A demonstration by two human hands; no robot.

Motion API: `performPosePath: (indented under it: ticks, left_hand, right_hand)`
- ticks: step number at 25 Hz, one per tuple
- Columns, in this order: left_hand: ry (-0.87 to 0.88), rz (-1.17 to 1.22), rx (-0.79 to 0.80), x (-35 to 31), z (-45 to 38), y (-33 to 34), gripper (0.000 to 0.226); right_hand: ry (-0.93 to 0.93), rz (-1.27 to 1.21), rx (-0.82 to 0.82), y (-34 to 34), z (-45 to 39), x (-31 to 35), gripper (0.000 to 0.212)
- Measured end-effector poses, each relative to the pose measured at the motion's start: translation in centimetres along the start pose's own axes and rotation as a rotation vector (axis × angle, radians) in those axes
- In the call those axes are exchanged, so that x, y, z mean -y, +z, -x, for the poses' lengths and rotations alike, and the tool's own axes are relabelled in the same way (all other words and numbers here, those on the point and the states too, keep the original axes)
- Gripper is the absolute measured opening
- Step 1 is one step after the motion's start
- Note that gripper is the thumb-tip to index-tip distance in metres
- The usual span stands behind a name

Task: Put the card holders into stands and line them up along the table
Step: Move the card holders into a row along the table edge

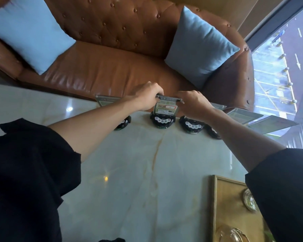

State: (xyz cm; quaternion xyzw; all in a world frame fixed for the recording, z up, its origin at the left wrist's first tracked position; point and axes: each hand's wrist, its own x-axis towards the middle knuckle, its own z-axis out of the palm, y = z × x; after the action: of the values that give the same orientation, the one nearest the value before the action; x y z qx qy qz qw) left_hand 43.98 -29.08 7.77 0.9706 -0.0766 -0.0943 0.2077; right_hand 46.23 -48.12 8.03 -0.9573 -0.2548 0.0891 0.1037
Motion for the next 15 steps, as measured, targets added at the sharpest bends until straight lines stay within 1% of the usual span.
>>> performPosePath:
  ticks: [7,15]
  left_hand:
    - [0.034,0.009,-0.017,-1.4,-1.0,0.2,0.021]
    - [0.016,0.005,0.002,-1.6,-1.3,0.5,0.020]
  right_hand:
    - [0.027,0.047,0.003,-0.3,0.4,-1.7,0.024]
    - [0.014,0.074,-0.023,-0.3,0.8,-2.0,0.027]
